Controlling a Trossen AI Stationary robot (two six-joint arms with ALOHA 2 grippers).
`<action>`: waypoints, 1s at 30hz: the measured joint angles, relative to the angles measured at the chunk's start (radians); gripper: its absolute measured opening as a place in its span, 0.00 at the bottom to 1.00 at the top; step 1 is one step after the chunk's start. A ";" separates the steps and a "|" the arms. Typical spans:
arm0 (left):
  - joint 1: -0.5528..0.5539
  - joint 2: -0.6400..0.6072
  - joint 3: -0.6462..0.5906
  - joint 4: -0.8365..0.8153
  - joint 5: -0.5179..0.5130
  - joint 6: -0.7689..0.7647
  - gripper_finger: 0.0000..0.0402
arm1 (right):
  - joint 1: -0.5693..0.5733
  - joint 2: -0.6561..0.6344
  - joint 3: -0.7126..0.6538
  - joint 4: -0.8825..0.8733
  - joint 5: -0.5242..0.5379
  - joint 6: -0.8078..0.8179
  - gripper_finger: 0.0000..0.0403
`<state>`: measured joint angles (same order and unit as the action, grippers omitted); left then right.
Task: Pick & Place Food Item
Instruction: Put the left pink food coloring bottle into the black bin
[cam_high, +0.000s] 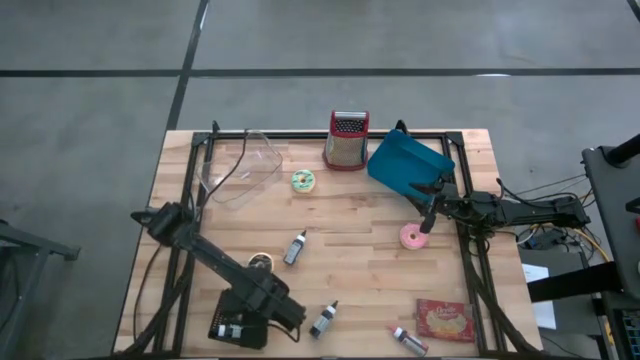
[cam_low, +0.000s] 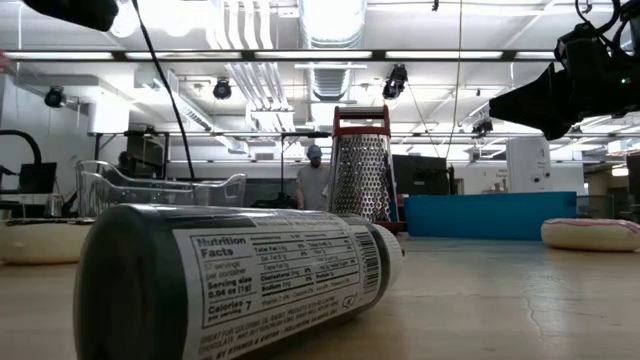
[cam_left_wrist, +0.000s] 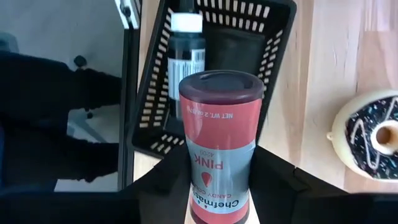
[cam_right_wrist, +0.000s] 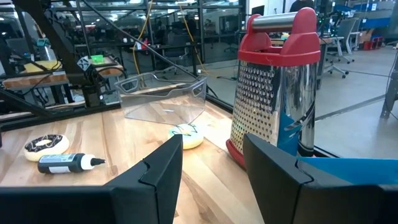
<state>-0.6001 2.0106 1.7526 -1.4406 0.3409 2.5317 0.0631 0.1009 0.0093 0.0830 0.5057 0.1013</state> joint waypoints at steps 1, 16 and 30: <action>-0.009 0.000 -0.004 0.000 0.000 0.000 0.35 | 0.000 0.000 0.000 0.000 0.000 0.000 0.41; -0.091 -0.002 -0.078 0.045 -0.109 -0.131 0.35 | 0.000 0.000 0.000 0.000 0.000 0.000 0.41; -0.151 -0.115 -0.249 0.176 -0.102 -0.181 0.35 | 0.000 0.001 0.000 0.000 0.000 0.000 0.41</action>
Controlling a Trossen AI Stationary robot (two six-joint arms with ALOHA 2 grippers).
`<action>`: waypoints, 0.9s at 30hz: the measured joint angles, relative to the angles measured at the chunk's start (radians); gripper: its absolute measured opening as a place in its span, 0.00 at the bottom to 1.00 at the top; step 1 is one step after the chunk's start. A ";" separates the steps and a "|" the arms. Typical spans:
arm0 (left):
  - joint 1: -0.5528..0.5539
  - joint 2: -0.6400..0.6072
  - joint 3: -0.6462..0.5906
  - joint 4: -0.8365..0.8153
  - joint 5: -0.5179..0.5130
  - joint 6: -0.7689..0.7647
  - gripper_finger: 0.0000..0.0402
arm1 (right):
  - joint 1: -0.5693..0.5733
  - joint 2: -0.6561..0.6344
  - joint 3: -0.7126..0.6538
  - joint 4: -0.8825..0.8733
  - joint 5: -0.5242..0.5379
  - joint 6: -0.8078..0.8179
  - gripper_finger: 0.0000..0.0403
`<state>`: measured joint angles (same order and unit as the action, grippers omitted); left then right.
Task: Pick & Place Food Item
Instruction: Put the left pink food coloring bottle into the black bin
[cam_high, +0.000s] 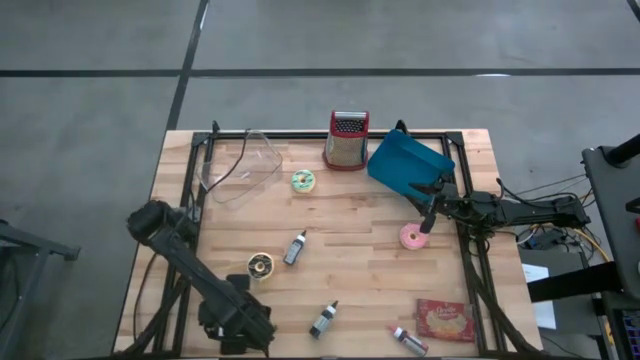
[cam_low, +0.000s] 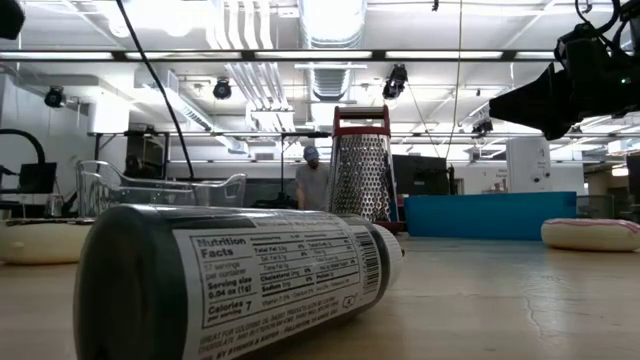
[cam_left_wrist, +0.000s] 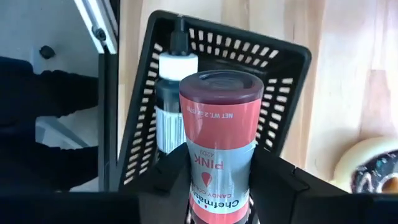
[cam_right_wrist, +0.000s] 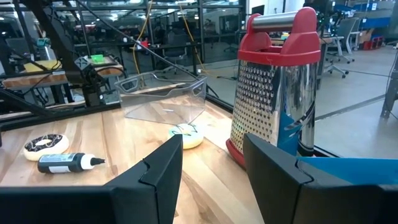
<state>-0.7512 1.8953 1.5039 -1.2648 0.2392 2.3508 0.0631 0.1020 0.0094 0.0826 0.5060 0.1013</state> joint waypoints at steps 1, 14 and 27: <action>0.000 -0.009 -0.020 0.014 0.000 0.000 0.35 | 0.000 0.000 0.000 0.000 0.000 0.000 0.41; -0.001 -0.038 -0.119 0.121 0.045 0.005 0.36 | 0.000 -0.002 0.000 0.000 0.000 0.000 0.41; -0.005 -0.038 -0.119 0.124 0.057 0.009 0.47 | 0.000 -0.002 0.000 0.000 0.000 0.000 0.41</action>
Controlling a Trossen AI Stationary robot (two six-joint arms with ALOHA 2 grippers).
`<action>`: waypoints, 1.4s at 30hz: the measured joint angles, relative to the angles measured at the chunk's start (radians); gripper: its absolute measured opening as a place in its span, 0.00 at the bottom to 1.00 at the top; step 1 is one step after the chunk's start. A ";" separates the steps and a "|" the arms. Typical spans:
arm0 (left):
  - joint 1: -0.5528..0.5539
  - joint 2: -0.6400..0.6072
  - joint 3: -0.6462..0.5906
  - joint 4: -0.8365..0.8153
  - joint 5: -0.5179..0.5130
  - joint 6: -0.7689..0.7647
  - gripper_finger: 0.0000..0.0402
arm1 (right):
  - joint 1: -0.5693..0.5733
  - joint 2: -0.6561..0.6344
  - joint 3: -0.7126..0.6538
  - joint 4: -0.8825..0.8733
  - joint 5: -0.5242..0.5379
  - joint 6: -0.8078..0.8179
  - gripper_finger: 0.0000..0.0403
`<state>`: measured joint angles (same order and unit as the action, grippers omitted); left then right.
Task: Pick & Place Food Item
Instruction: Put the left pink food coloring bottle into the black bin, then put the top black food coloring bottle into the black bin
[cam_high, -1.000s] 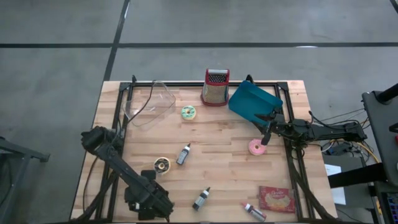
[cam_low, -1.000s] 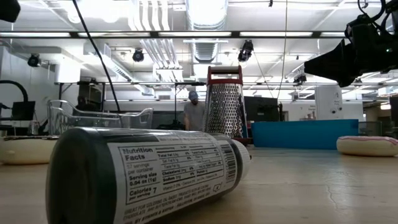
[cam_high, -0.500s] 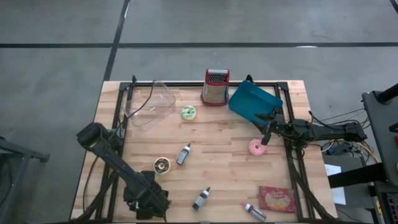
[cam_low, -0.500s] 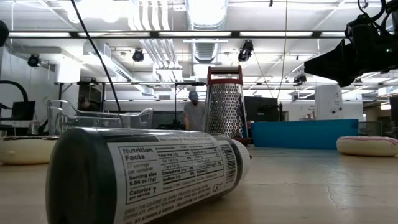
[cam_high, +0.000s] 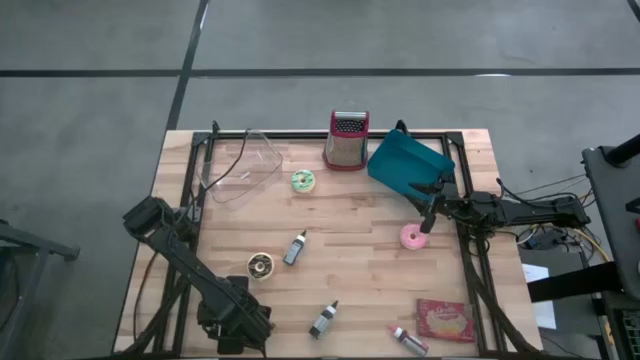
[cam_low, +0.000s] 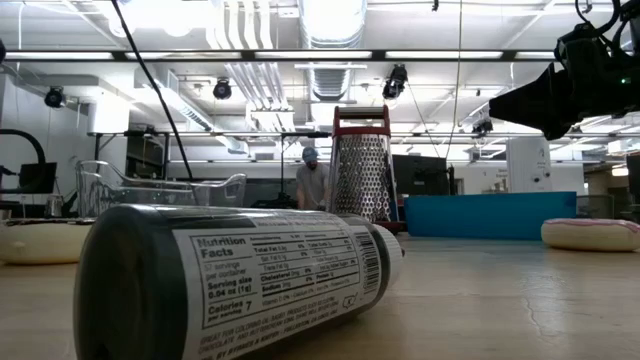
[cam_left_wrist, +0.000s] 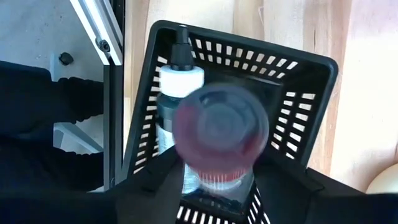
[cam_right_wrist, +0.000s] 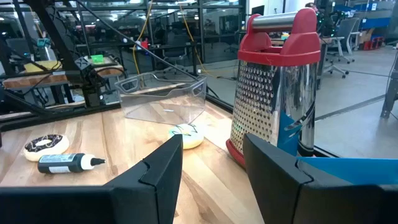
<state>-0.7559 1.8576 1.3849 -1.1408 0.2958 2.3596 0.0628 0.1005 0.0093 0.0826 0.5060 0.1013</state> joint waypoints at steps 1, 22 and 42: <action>0.000 0.000 0.000 0.000 0.000 0.000 0.48 | 0.000 0.000 0.000 0.000 0.000 0.000 0.41; 0.017 0.000 0.078 -0.032 -0.080 -0.001 0.53 | 0.000 0.000 0.000 0.000 0.000 0.000 0.41; 0.372 0.000 0.224 -0.100 -0.193 0.044 0.52 | 0.000 0.000 0.000 0.000 0.000 0.000 0.41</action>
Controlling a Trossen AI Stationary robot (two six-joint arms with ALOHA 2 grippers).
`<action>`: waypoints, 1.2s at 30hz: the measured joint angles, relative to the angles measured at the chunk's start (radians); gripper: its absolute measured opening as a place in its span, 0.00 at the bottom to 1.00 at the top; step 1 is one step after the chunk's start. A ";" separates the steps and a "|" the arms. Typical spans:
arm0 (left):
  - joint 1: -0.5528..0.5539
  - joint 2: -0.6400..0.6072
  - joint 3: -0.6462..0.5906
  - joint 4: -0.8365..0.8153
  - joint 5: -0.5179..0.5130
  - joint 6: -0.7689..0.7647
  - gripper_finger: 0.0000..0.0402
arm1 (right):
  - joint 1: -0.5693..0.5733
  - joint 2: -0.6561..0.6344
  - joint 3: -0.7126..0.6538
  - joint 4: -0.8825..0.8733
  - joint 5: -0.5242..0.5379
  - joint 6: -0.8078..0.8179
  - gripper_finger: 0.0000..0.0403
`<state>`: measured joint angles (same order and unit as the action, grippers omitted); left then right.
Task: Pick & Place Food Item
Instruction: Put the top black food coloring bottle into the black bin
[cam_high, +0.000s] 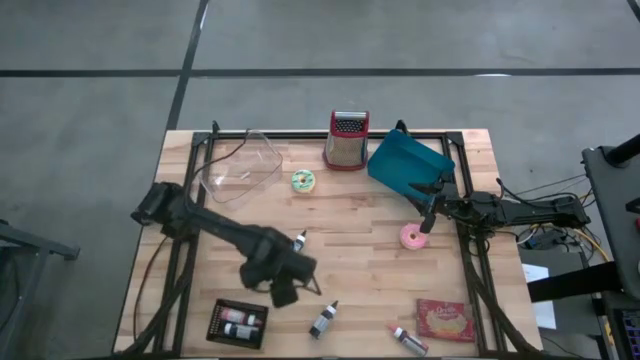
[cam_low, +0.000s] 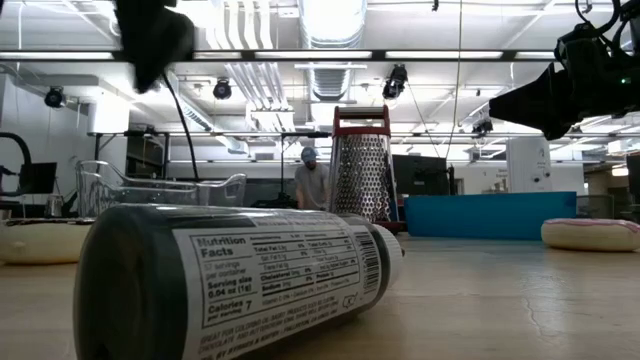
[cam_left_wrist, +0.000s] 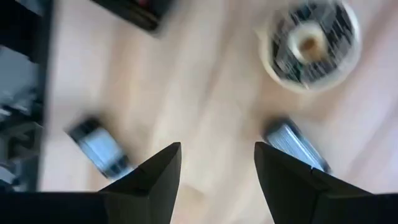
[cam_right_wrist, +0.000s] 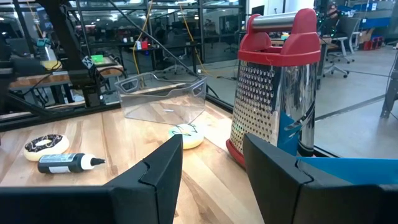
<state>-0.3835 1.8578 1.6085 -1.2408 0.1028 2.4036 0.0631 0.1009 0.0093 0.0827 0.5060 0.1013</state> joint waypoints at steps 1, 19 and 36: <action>0.013 0.003 0.000 0.007 -0.026 0.013 0.52 | 0.000 0.000 0.000 0.000 0.000 0.000 0.41; 0.214 0.079 -0.009 0.080 -0.041 -0.048 0.52 | 0.000 0.000 0.000 0.000 0.000 0.000 0.41; 0.226 0.183 -0.011 0.046 -0.036 -0.262 0.51 | 0.000 0.000 0.000 0.000 0.000 0.000 0.41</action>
<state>-0.1580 2.0412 1.5978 -1.1943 0.0666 2.1414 0.0629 0.1009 0.0093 0.0826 0.5060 0.1013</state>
